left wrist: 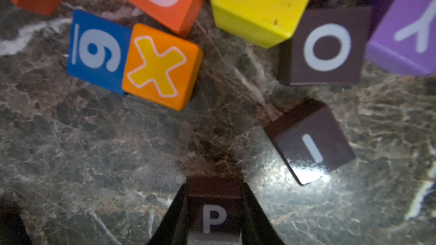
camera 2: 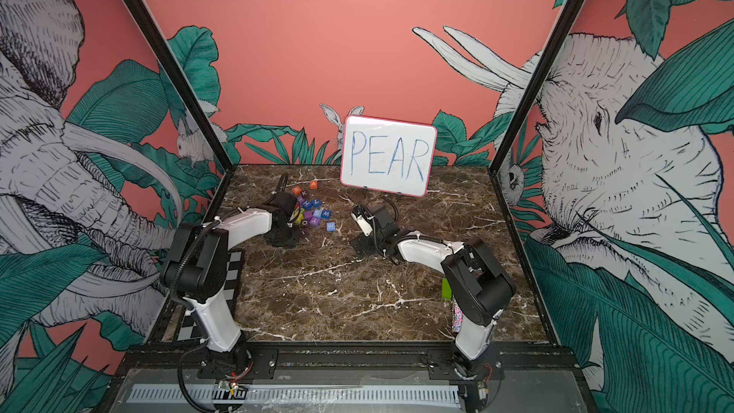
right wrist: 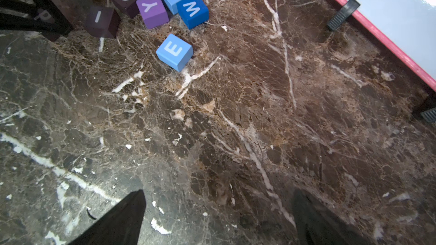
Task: Spell the uppercase word “pear” with letter blocks
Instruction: Pick up the letter block from the center of the board, then place the letter block at the center of the board.
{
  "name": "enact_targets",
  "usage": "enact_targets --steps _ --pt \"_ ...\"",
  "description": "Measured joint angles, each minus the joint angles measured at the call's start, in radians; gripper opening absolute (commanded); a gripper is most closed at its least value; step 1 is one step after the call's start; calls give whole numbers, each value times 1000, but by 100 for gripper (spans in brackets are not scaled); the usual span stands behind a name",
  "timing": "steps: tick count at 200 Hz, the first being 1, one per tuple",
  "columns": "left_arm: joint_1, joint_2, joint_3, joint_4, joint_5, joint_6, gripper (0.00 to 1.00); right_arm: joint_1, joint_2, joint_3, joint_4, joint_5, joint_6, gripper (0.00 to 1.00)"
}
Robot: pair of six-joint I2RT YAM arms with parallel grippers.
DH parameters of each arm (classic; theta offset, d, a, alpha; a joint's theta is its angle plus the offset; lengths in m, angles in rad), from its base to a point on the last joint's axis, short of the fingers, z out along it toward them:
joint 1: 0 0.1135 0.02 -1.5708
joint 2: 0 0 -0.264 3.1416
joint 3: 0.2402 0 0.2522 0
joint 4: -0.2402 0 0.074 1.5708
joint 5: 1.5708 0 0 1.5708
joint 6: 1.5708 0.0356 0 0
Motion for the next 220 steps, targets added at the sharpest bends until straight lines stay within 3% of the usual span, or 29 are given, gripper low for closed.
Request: enact_targets --steps 86,167,220 --pt "-40 -4 14 -38 -34 -11 24 0 -11 0 -13 78 24 98" --pt "-212 -73 101 -59 -55 -90 23 0 -116 -46 -18 140 56 99" --pt "-296 48 284 -58 -54 -117 23 -27 -119 -80 -8 178 74 99"
